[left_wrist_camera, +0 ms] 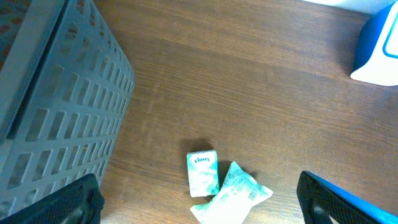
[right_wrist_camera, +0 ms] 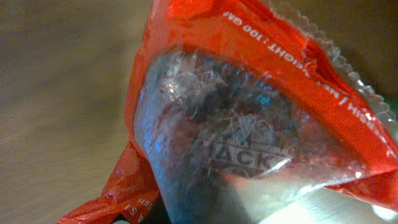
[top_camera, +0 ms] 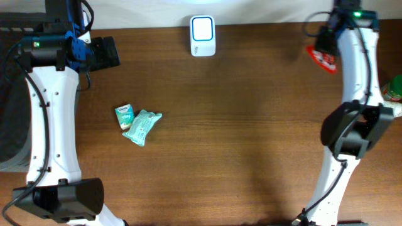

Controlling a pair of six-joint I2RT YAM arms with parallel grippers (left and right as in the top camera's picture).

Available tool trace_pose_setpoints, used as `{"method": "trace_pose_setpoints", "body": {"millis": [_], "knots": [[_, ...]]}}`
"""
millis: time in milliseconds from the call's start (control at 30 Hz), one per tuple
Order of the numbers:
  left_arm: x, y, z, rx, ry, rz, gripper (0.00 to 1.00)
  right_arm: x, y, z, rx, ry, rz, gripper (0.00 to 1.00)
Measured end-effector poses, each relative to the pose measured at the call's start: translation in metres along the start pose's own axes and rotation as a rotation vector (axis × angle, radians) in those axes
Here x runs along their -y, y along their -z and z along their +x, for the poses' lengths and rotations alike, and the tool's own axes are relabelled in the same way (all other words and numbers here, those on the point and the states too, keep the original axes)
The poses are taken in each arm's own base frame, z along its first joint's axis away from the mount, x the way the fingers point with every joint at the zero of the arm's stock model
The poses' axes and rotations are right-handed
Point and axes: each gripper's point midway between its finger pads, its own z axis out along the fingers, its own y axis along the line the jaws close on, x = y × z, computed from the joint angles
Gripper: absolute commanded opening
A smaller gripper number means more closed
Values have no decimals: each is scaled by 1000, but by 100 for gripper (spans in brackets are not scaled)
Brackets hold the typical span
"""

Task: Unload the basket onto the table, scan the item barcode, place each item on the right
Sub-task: 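Carry the red bag right and drop it at the table edge, then reach the right gripper to the mint-green packet and grasp it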

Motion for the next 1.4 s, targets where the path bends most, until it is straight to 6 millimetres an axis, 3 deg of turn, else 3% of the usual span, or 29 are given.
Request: {"method": "trace_pose_setpoints", "body": {"millis": [167, 333, 467, 633, 667, 733, 767, 933, 1033, 1200, 1233, 1300, 1333, 1400], "knots": [[0, 0, 0, 0, 0, 0, 99, 120, -15, 30, -159, -205, 160, 4], [0, 0, 0, 0, 0, 0, 99, 203, -24, 54, -219, -453, 243, 4], [0, 0, 0, 0, 0, 0, 99, 248, -38, 75, -253, -559, 285, 4], [0, 0, 0, 0, 0, 0, 99, 277, -61, 113, -335, -619, 315, 4], [0, 0, 0, 0, 0, 0, 99, 280, -63, 117, -345, -624, 318, 18], [0, 0, 0, 0, 0, 0, 99, 282, -64, 123, -360, -639, 323, 65], [0, 0, 0, 0, 0, 0, 99, 283, -64, 124, -363, -634, 325, 76], [0, 0, 0, 0, 0, 0, 99, 280, -59, 134, -415, -622, 326, 81], [0, 0, 0, 0, 0, 0, 99, 274, -47, 128, -397, -638, 281, 80], [0, 0, 0, 0, 0, 0, 99, 242, 49, 95, -243, -668, 86, 82], [0, 0, 0, 0, 0, 0, 99, 228, 66, 89, -215, -648, 53, 82], [0, 0, 0, 0, 0, 0, 99, 191, 84, 80, -196, -577, -21, 93], [0, 0, 0, 0, 0, 0, 99, 153, 92, 75, -198, -500, -91, 98], [0, 0, 0, 1, 0, 0, 99, 102, 97, 73, -215, -391, -173, 98]]}}
